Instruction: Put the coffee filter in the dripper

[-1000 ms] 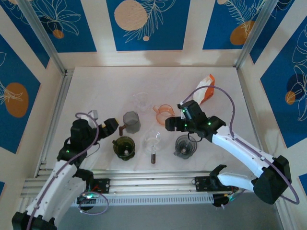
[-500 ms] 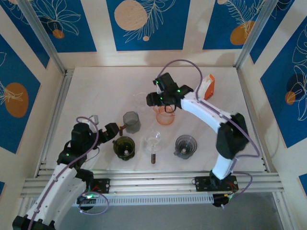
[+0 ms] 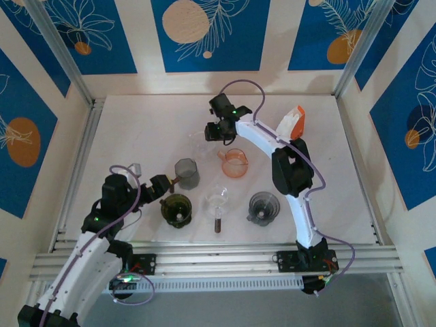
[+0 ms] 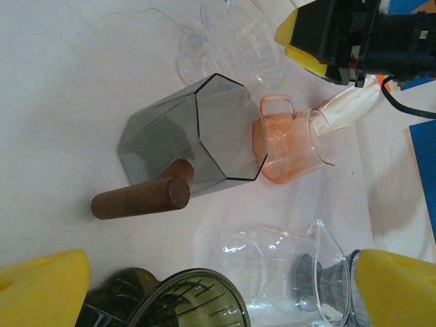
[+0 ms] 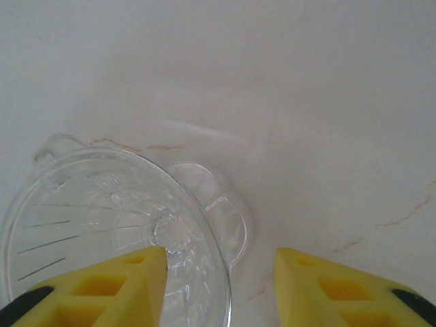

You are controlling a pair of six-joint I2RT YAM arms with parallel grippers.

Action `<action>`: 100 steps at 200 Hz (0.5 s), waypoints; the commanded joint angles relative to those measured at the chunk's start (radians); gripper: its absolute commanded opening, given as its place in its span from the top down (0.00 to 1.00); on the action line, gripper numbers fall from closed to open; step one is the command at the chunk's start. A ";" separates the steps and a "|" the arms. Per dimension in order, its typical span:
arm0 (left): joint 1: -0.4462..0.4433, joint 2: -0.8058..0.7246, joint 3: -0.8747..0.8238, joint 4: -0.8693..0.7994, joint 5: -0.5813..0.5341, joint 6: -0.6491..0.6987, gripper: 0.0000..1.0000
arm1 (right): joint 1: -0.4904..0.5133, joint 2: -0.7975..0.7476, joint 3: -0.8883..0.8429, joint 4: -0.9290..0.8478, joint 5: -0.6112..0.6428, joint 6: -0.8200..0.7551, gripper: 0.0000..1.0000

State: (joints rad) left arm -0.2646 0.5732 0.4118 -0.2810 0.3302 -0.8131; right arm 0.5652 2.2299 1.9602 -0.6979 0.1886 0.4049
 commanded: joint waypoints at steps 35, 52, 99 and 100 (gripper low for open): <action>-0.010 0.005 0.001 0.035 0.019 -0.013 0.00 | -0.009 0.042 0.037 -0.035 -0.086 -0.012 0.65; -0.009 0.007 -0.002 0.039 0.021 -0.014 0.00 | -0.008 0.040 0.028 -0.031 -0.088 -0.011 0.72; -0.009 0.001 0.004 0.038 0.027 -0.021 0.00 | -0.007 0.018 0.024 -0.021 -0.100 -0.001 0.95; -0.009 0.001 0.004 0.038 0.027 -0.021 0.00 | -0.007 0.017 0.024 -0.020 -0.100 0.000 0.95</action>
State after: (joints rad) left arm -0.2646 0.5819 0.4118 -0.2691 0.3332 -0.8192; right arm 0.5621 2.2593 1.9667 -0.7013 0.1051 0.4026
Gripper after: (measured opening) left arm 0.998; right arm 0.086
